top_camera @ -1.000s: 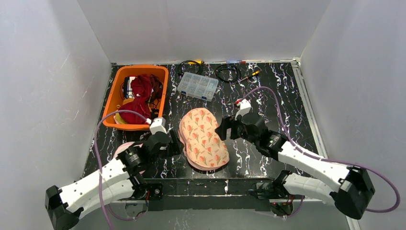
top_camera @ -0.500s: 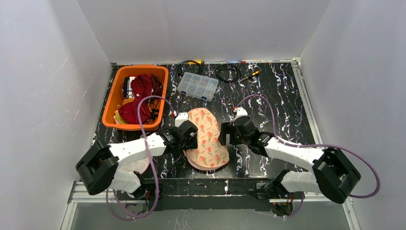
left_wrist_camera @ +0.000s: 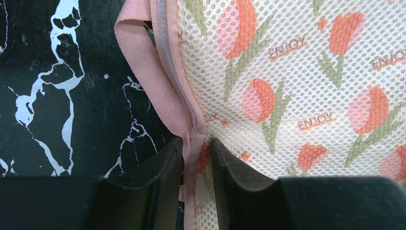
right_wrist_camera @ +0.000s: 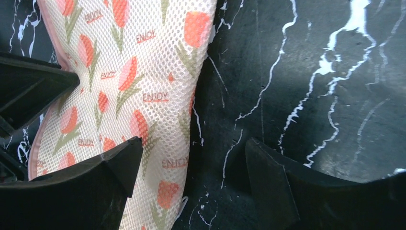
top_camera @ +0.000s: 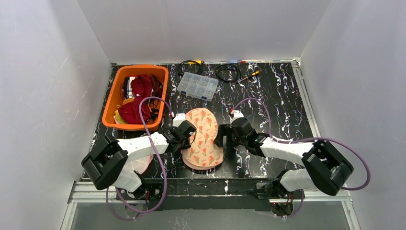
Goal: Unzip the laundry bag and remove the bra
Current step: Adjust the laundry bag at the center of the board.
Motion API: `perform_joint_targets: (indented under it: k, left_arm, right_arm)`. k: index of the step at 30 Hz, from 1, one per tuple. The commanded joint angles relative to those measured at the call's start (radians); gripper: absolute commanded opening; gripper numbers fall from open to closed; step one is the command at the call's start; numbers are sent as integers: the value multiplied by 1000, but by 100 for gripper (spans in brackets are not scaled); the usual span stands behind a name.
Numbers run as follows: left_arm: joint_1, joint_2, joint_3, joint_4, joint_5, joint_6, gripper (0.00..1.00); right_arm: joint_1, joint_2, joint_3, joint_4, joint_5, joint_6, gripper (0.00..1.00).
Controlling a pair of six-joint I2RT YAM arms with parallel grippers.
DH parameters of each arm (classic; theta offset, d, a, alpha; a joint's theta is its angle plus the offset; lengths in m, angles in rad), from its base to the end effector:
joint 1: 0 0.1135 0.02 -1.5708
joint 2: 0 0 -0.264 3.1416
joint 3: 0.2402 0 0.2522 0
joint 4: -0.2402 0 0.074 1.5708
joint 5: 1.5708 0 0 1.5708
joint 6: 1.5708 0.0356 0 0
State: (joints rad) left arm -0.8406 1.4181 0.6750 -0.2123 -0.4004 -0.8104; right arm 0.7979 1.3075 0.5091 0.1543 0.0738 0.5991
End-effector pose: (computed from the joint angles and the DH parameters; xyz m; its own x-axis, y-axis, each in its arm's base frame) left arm 0.1854 -0.1863 0.1657 -0.7638 -0.1472 -0.6285 -0.0252 0.9797 -0.1989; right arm 0.1784 0.1791 0.1691 -0.7256 0.0615 -0.6853 -0.3192 0.8523 0.4144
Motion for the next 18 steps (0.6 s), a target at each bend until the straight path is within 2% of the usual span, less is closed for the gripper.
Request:
perform_joint_targets:
  k: [1,6,10,12,18]
  left_arm:
    - [3,19,-26,37,10,39,25]
    - [3,45,-37,123,94,78,23]
    - [3,62,-18,141,109,100,24]
    - [4,60,-4,115,92,107,27]
    - [3,-52,-13,49,66,109,47]
  right_arm:
    - [-6,43,-1,96,-67,39,85]
    - [-6,36,-43,126,-61,83,68]
    - [-6,-11,-92,138,-39,111,65]
    - [-6,-23,-99,127,-33,114,67]
    - [-6,-120,-80,14,16,88,86]
